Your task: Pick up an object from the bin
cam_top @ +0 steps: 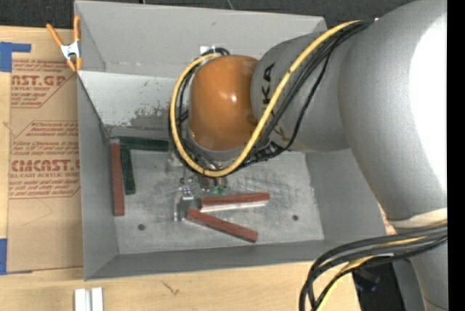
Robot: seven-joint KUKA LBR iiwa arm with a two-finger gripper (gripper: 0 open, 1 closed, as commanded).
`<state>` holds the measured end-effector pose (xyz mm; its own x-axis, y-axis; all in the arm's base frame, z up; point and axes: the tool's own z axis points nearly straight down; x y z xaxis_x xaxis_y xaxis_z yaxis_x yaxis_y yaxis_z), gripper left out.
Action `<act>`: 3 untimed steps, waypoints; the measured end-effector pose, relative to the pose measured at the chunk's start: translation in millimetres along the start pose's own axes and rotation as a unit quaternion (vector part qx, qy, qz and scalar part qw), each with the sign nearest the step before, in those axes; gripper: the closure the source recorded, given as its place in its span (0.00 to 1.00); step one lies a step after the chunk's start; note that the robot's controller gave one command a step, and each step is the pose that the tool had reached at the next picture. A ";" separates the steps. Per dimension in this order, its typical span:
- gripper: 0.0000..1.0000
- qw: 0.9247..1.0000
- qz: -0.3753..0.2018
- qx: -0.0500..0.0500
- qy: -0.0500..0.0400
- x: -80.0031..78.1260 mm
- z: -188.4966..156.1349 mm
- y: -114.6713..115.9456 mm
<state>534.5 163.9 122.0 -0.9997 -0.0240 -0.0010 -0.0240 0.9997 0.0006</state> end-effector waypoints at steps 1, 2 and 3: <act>0.00 0.999 -0.037 0.001 0.001 21.5 -10.2 -5.6; 0.00 0.995 -0.104 0.000 -0.002 16.5 24.5 -31.9; 1.00 0.996 -0.084 -0.001 -0.004 21.7 42.3 -54.7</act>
Offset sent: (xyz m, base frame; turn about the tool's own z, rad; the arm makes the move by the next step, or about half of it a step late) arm -0.0113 -0.0484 -0.0473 -0.2365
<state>514.2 108.7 79.6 -0.9815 -0.1912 -0.0087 -0.1912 0.9816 0.0023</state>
